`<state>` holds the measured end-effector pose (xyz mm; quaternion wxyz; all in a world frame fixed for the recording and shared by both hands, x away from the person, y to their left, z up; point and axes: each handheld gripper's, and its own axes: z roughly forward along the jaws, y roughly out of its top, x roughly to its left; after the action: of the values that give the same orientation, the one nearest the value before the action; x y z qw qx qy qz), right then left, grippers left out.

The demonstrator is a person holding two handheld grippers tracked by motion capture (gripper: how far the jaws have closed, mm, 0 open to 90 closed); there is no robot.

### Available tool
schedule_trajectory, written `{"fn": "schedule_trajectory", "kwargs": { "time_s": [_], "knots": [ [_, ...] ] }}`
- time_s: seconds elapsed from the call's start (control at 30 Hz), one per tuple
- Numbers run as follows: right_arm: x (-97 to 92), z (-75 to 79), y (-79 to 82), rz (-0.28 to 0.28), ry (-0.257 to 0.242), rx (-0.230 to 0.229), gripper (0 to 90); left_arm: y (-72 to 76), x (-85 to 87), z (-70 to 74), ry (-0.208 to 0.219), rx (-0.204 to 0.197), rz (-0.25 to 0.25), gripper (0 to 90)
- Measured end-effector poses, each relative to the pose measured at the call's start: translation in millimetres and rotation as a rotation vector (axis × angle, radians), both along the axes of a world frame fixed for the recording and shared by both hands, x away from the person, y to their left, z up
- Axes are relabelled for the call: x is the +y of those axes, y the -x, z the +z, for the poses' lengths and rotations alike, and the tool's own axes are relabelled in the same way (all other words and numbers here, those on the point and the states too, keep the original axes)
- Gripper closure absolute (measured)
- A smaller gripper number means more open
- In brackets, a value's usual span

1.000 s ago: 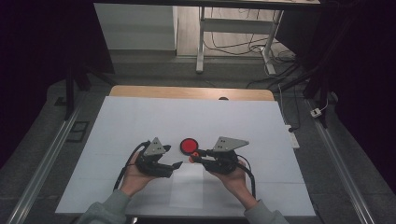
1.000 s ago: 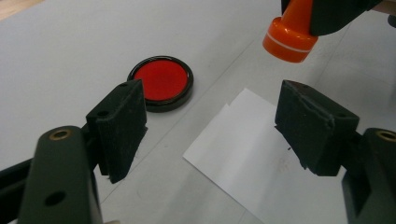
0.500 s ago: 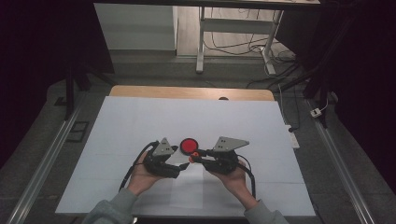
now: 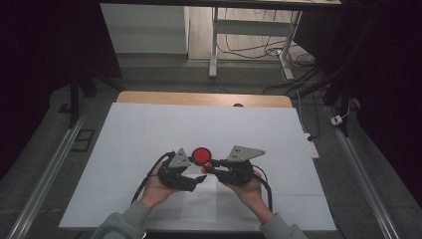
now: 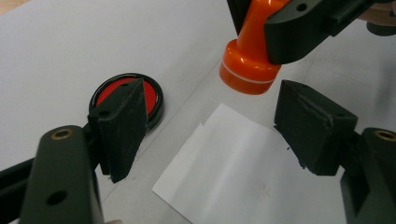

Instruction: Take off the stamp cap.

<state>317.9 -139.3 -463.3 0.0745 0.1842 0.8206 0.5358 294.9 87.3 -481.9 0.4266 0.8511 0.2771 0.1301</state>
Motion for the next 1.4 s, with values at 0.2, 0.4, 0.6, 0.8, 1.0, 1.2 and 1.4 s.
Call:
{"fn": "schedule_trajectory", "kwargs": {
  "time_s": [0.2,0.4,0.6,0.8,1.0,1.2,1.4],
  "knots": [
    [-0.3,0.4,0.0,-0.002,-0.005,0.000,72.0,-0.1,-5.5,-1.5,-0.006,-0.001,-0.016,27.7],
    [-1.0,0.2,-0.5,-0.004,-0.008,0.003,72.0,-1.4,-11.8,-3.9,-0.008,-0.001,-0.028,30.0],
    [-2.7,1.3,-1.1,-0.011,-0.014,-0.003,72.0,-2.9,-17.3,-4.4,-0.010,-0.006,-0.038,30.5],
    [-3.9,1.4,-1.6,-0.016,-0.018,0.002,72.0,-5.4,-22.6,-5.0,-0.010,-0.008,-0.042,31.1],
    [-4.9,1.8,-2.2,-0.018,-0.018,0.004,72.0,-6.4,-26.9,-5.4,-0.014,-0.011,-0.050,33.9],
    [-4.8,-0.1,-3.2,-0.020,-0.015,0.005,72.0,-5.8,-25.3,-4.0,-0.015,-0.029,-0.040,39.5],
    [-5.0,-1.1,-3.6,-0.022,-0.012,0.011,72.0,-6.1,-22.9,-3.4,-0.013,-0.035,-0.034,44.2]
  ]
}}
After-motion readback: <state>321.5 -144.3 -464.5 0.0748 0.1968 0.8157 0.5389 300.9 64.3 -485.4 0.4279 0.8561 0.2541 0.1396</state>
